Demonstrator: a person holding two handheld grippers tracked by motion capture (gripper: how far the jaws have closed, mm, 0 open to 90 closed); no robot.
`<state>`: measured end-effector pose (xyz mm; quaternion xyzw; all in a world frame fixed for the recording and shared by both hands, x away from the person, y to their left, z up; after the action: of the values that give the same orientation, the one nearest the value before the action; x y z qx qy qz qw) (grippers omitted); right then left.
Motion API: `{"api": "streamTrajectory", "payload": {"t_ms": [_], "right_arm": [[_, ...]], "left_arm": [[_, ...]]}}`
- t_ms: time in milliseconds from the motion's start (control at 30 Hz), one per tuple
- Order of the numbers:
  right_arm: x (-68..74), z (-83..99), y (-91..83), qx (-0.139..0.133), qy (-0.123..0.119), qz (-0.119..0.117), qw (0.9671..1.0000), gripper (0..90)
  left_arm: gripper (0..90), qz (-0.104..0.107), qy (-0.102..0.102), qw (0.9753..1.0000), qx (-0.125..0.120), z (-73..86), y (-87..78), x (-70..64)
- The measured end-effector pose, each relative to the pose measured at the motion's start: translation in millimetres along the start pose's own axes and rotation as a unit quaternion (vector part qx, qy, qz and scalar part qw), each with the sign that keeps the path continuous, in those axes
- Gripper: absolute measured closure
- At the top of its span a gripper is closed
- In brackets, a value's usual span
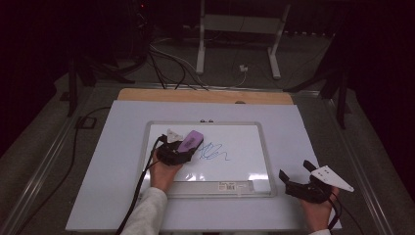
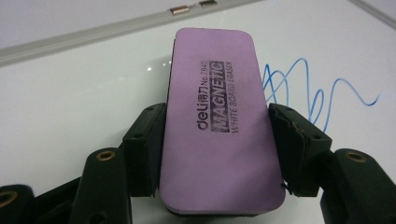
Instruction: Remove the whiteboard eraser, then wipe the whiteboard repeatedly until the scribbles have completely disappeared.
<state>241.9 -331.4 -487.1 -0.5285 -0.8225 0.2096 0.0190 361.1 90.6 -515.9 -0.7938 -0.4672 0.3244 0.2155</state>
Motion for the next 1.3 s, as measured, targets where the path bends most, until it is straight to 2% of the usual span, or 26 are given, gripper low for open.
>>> {"api": "streamTrajectory", "payload": {"t_ms": [233,400,500,633,767,1133,1300], "right_arm": [[-0.8,0.3,0.2,0.000,0.001,0.000,1.0000,1.0],[-1.1,0.2,0.7,0.000,0.000,0.000,1.0000,1.0],[-1.1,0.1,0.8,0.001,0.000,-0.001,1.0000,1.0],[-1.2,0.2,0.7,0.000,0.000,-0.001,1.0000,1.0],[-1.6,0.3,0.6,0.000,0.001,0.000,1.0000,1.0],[-1.4,0.4,1.3,0.002,-0.001,-0.001,1.0000,1.0],[-1.0,0.1,1.4,0.002,-0.002,-0.003,1.0000,1.0]], "left_arm": [[41.1,0.000,0.004,1.0000,0.004,0.1,0.9,-0.3],[34.5,0.015,-0.002,0.9998,-0.011,-2.7,-2.7,-0.6],[29.6,0.017,-0.002,0.9996,-0.024,-6.1,-6.2,-1.0],[27.6,0.021,-0.012,0.9989,-0.039,-11.3,-8.7,-1.2],[27.6,0.024,-0.017,0.9987,-0.041,-15.2,-7.0,-2.4],[30.3,0.003,-0.021,0.9997,-0.006,-11.2,11.9,-4.0],[40.2,-0.001,-0.013,0.9999,0.006,-9.4,14.5,-4.3]]}}
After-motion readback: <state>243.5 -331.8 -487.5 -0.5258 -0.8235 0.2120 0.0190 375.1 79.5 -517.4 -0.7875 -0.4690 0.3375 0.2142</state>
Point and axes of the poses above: each handheld gripper's, and its own axes: y roughly forward along the jaws, z roughly out of its underside, x roughly to its left, the point moved 1 cm from there along y, roughly forward along the jaws, and after that the axes turned 15 degrees about -y, right-handed, at the moved point
